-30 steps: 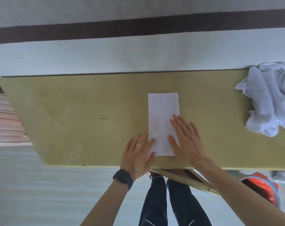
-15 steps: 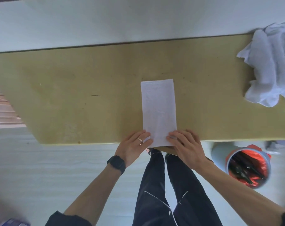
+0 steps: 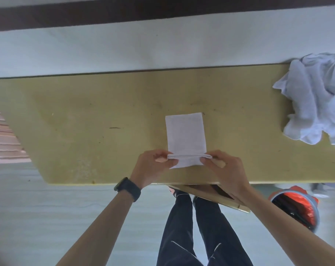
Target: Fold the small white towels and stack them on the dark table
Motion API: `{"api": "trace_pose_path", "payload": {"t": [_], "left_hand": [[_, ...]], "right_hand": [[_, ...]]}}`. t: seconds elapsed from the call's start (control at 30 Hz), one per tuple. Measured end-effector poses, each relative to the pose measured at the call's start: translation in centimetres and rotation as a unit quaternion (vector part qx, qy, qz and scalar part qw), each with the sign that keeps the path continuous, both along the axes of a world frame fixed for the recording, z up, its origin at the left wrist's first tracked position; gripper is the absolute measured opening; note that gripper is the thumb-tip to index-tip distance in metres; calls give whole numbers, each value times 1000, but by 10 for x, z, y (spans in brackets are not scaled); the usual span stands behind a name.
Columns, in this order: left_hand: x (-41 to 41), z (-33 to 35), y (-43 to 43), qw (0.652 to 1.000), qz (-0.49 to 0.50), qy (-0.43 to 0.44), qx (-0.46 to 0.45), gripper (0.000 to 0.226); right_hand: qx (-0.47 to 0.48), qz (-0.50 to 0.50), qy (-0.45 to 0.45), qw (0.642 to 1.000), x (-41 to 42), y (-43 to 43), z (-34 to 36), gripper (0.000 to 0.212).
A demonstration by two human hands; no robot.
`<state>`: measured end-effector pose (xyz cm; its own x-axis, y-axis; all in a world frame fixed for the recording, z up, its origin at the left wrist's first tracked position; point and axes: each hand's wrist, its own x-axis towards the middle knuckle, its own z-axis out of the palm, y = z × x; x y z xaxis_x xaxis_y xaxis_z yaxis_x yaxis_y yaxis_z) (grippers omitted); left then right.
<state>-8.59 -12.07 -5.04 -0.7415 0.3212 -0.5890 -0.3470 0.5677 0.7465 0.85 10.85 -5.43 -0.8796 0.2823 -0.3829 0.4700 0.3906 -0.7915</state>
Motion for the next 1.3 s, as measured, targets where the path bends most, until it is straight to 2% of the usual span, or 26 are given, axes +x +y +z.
{"api": "trace_pose_path", "payload": {"t": [0.03,0.1,0.23,0.33,0.5,0.83,1.1,1.13,1.2,1.3], "left_hand": [[-12,-1,2,999,28,-18,12,15],[-32,-4,10,996,73,-35,31,21],[-62,-23,31,988,144,-35,50,28],[-73,-33,44,984,180,-7,17,26],[-71,-37,52,984,166,14,-57,28],[-78,-35,61,977,180,39,-109,23],[-75,-33,60,974,112,91,-176,27],[-73,-32,60,969,89,116,-198,31],[-65,-35,59,941,31,235,-242,39],[-47,-46,58,882,-67,395,-247,48]], "right_hand": [[-37,-36,-14,999,-13,1,3,3],[-48,-64,-22,997,-39,1,3,6],[-30,-115,-31,992,-85,-2,-11,13],[0,-141,-38,989,-105,-3,-22,17],[63,-122,-52,989,-112,-6,-34,22],[200,-55,-99,973,-123,-6,-42,28],[272,-4,-97,957,-120,-6,-37,32],[279,-11,-100,955,-118,-6,-35,33],[294,-44,-70,952,-110,-7,-31,36],[310,-33,51,949,-94,-17,-34,36]]}}
